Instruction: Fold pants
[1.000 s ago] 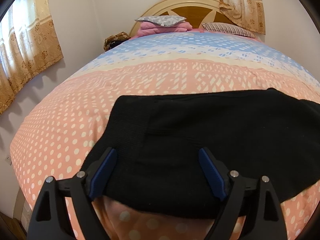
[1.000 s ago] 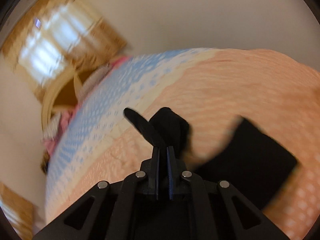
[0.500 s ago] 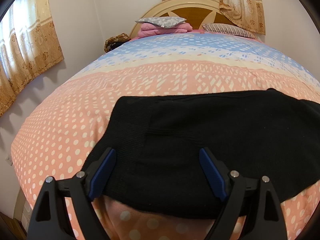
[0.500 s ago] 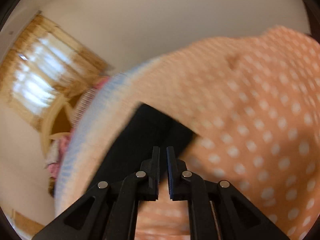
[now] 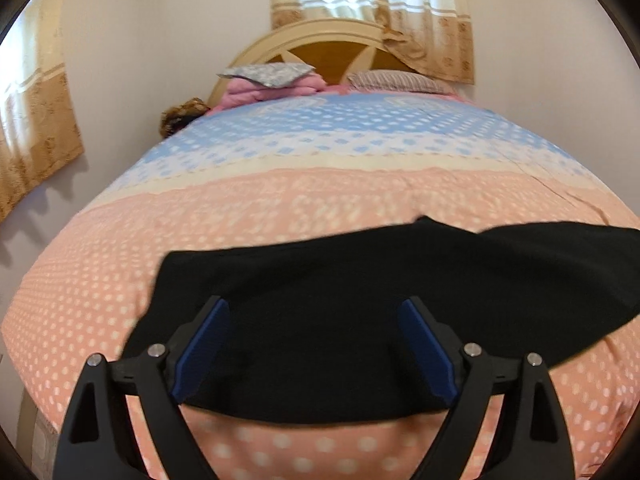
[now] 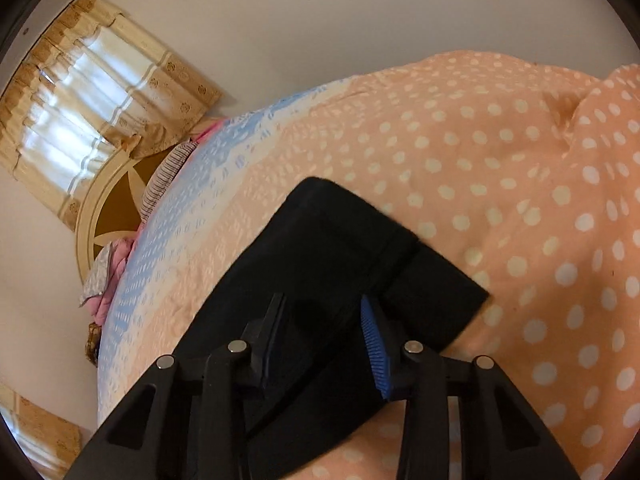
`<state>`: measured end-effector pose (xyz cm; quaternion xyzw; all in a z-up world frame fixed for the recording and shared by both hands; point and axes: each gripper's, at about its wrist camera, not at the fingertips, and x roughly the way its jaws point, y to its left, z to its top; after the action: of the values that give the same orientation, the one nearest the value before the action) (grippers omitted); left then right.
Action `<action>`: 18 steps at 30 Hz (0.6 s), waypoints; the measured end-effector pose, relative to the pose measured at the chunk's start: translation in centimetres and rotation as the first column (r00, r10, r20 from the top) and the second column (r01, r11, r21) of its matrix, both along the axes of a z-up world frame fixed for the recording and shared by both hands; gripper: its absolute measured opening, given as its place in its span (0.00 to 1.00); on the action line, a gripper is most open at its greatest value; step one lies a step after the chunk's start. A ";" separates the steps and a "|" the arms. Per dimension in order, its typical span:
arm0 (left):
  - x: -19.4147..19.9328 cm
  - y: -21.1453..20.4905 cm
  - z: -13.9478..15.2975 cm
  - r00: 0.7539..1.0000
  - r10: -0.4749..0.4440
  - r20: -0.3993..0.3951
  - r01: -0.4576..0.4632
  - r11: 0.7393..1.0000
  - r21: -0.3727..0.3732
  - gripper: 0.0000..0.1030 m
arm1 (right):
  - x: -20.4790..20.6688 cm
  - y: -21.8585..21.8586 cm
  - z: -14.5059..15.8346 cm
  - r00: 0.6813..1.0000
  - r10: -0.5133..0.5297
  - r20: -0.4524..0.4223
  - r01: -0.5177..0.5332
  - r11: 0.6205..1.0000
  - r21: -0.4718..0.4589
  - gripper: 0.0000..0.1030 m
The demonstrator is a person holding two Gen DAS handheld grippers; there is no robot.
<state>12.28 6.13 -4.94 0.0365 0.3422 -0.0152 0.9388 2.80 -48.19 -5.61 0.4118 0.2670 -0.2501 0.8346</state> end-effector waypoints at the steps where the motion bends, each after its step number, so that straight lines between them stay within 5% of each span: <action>1: 0.1 -0.3 -0.1 1.000 -0.010 -0.011 0.010 1.000 -0.007 0.88 | 0.2 0.0 0.1 1.000 0.005 -0.002 -0.005 1.000 -0.005 0.21; 3: -0.1 -0.6 -0.2 0.999 -0.028 -0.021 0.028 0.999 -0.024 0.88 | 0.9 -0.3 0.3 1.000 0.030 -0.006 -0.030 1.000 -0.006 0.02; 10: -1.1 -2.4 1.3 0.995 -0.099 0.010 0.099 0.993 -0.059 0.88 | -2.6 0.6 3.2 0.996 0.036 0.083 -0.033 0.999 -0.040 0.02; 18: -1.3 -3.3 1.1 0.992 -0.128 -0.006 0.128 0.989 -0.068 0.88 | -4.6 0.7 0.1 0.999 0.003 0.043 -0.004 1.000 0.025 0.02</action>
<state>11.01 2.85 -3.83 0.0265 0.3434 -0.0871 0.9348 -1.84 -47.50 -5.52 0.4270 0.2530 -0.2363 0.8354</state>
